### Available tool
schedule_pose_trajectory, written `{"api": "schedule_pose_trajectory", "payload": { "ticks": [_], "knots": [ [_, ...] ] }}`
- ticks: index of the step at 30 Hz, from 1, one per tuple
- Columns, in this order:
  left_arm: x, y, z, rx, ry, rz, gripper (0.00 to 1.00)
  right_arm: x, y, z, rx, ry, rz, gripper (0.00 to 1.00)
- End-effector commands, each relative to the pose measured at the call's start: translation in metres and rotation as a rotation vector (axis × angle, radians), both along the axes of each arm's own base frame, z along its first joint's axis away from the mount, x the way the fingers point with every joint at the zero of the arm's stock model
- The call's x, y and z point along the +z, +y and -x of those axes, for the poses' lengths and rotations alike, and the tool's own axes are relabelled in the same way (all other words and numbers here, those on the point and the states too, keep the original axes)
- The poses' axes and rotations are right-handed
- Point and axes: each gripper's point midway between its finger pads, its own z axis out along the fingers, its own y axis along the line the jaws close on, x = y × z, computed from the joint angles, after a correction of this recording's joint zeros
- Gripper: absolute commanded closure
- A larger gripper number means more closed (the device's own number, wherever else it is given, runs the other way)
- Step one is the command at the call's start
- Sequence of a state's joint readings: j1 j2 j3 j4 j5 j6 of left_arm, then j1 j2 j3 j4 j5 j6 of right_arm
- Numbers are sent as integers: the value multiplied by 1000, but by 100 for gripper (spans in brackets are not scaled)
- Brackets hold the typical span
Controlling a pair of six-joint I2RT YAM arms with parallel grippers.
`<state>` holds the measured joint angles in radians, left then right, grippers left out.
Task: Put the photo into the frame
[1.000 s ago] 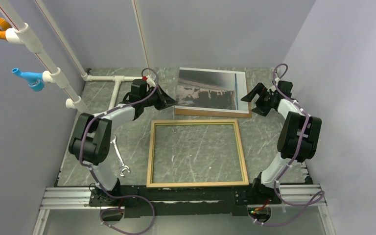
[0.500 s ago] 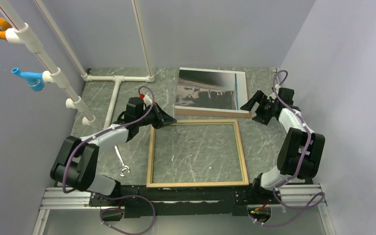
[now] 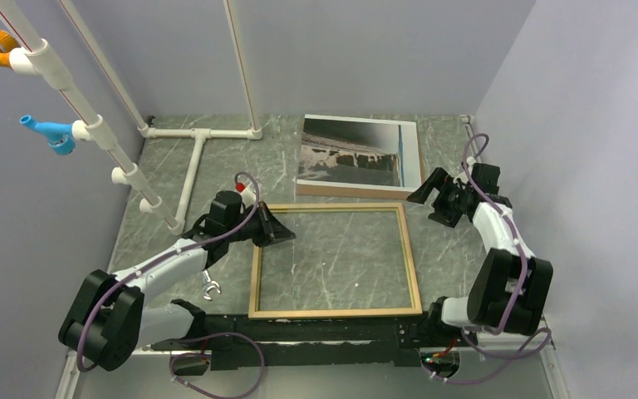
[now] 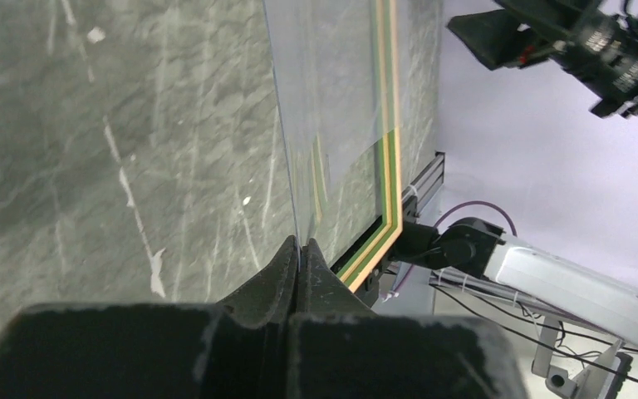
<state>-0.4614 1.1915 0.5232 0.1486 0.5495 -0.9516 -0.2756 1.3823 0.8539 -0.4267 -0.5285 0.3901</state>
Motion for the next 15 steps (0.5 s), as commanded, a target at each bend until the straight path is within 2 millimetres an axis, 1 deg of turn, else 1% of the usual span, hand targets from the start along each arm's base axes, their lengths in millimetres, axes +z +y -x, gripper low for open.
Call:
{"api": "schedule_pose_trajectory", "payload": {
  "ticks": [1,3,5,7,9,12,14,15],
  "knots": [
    [-5,4,4,40,19,2,100,30,15,16,-18,-60,-31,0],
    [-2,2,3,59,34,31,100,45,22,21,-26,-86,-37,0],
    [5,-1,-1,76,34,62,100,61,34,25,-24,-118,-59,0],
    [11,-3,-7,102,41,78,100,75,53,30,-6,-147,-93,0],
    [17,-4,-13,140,44,97,100,85,76,35,20,-164,-139,0],
    [27,-5,-24,198,51,144,100,92,119,48,82,-169,-236,0],
    [34,-7,-31,226,53,177,100,92,141,56,100,-163,-308,0],
    [38,-8,-35,237,53,193,100,87,150,61,101,-153,-335,0]
  ]
}}
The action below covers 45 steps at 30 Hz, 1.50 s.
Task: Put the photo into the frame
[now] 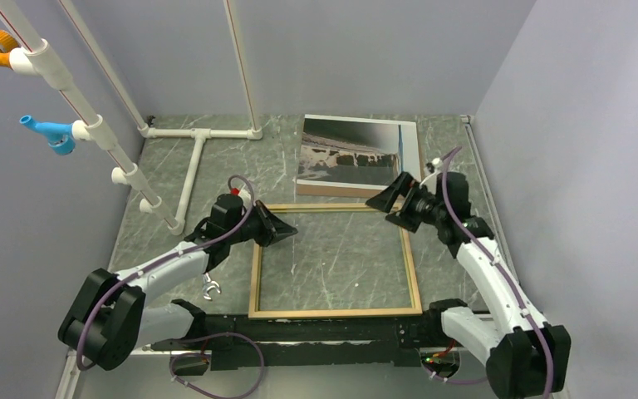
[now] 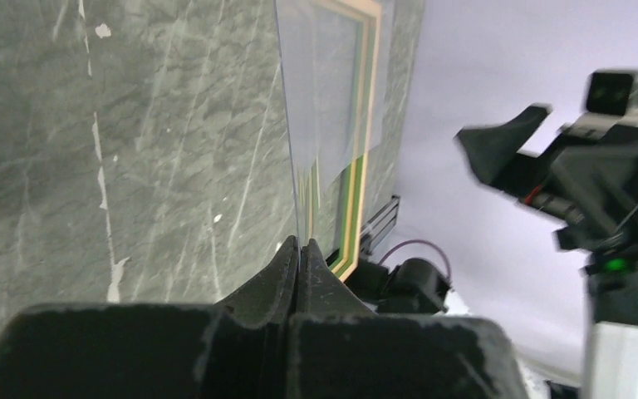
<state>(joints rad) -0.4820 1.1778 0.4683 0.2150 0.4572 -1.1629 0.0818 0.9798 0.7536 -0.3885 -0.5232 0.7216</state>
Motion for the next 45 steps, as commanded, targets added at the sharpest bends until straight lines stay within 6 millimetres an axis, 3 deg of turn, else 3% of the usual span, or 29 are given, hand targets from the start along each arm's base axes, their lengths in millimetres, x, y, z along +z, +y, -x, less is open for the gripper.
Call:
{"api": "schedule_pose_trajectory", "payload": {
  "ticks": [1,9,15,23,34,45],
  "knots": [
    [46,-10,-33,106,-75,131,100,1,38,10,-24,43,-179,0],
    [67,-23,-44,102,-68,236,100,-8,87,33,50,88,-278,2],
    [72,-22,-41,105,-71,250,100,-23,102,39,24,106,-342,4],
    [76,-19,-38,110,-81,236,100,-29,107,41,-11,122,-388,6],
    [80,-14,-28,114,-72,254,100,-44,101,26,-135,122,-452,12],
    [74,-8,-10,122,-41,247,100,-35,94,7,-214,36,-494,12]
  ]
}}
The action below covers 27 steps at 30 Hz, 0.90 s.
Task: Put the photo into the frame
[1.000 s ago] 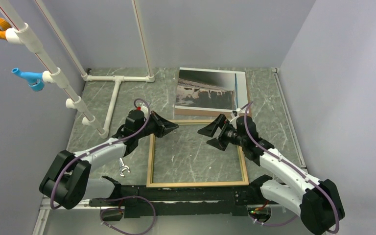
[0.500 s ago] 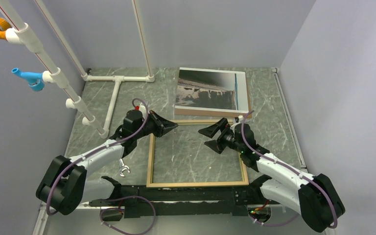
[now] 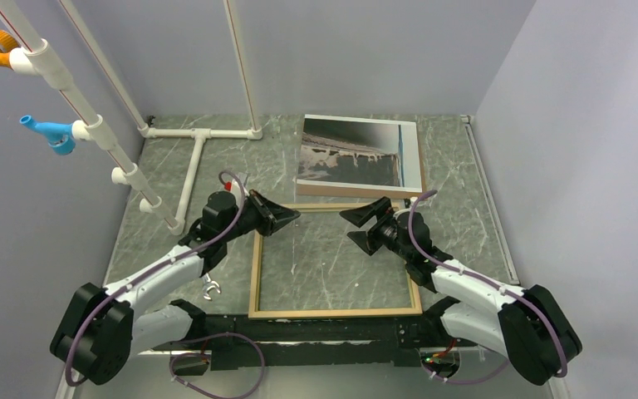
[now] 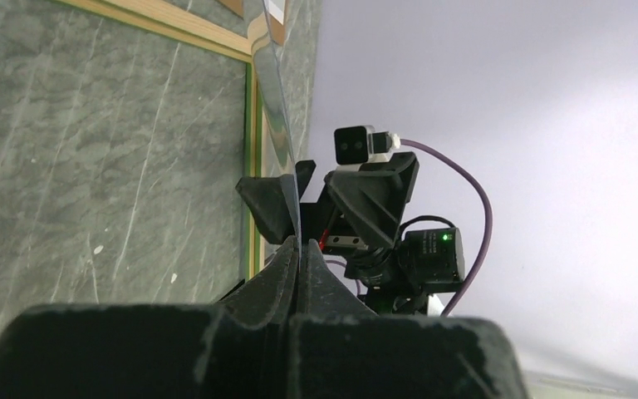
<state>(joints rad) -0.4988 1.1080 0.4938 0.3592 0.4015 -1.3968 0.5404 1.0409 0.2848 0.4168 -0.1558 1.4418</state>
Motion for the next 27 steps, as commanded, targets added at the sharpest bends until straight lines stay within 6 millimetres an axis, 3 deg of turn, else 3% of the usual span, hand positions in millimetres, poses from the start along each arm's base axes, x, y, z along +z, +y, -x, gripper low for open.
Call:
{"api": "schedule_pose_trajectory", "payload": {
  "ticks": [1,13,22,27],
  "knots": [
    [4,3,10,12,8,21,100,22,-1,-16,-64,-81,-63,12],
    [-14,1,35,1,85,-20,89,28,-3,-27,-103,-101,-42,13],
    [-20,-6,51,2,110,-27,87,38,-24,-27,-206,-130,-48,33],
    [-26,-16,55,-34,143,-30,84,35,-20,-28,-194,-113,-50,49]
  ]
}}
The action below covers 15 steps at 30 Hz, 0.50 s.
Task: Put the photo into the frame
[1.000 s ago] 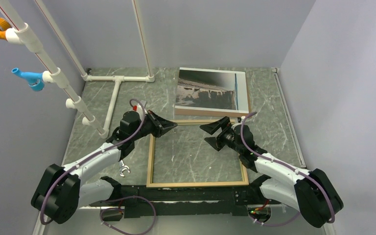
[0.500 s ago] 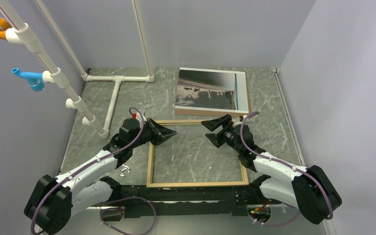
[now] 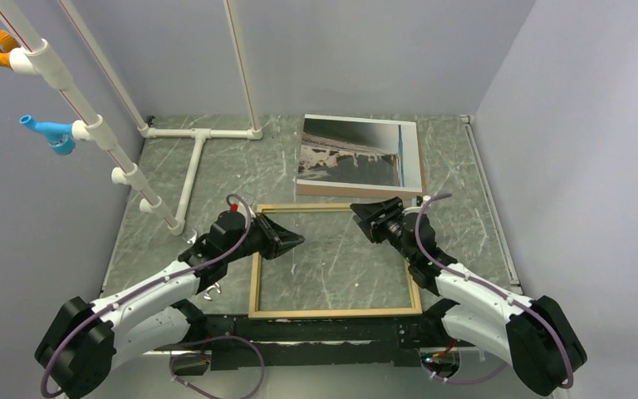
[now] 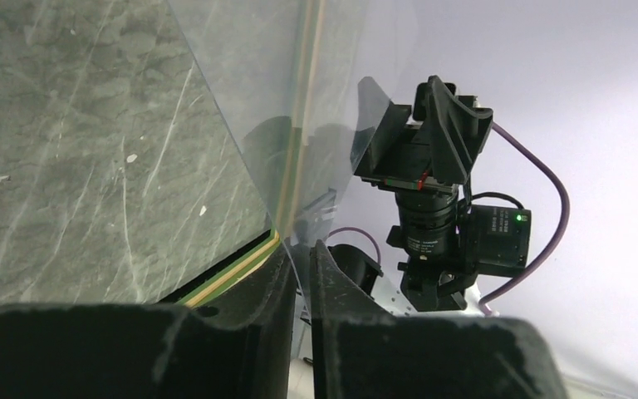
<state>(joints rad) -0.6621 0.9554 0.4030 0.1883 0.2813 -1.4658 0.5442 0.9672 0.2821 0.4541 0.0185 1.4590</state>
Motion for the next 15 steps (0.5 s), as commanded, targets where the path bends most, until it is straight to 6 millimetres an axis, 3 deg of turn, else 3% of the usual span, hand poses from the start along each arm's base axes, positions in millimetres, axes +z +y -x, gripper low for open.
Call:
{"api": "schedule_pose_trajectory", "payload": {
  "ticks": [1,5,10,15],
  "knots": [
    [4,-10,1,-9,17,28,83,5,2,-6,-18,-4,-28,51],
    [4,-16,3,-33,13,26,71,1,5,-7,-8,11,-13,60],
    [1,-14,6,-31,-8,14,37,-4,5,-10,-4,25,37,73],
    [3,-11,9,-32,-32,14,19,-14,4,-12,-10,47,79,85]
  ]
}}
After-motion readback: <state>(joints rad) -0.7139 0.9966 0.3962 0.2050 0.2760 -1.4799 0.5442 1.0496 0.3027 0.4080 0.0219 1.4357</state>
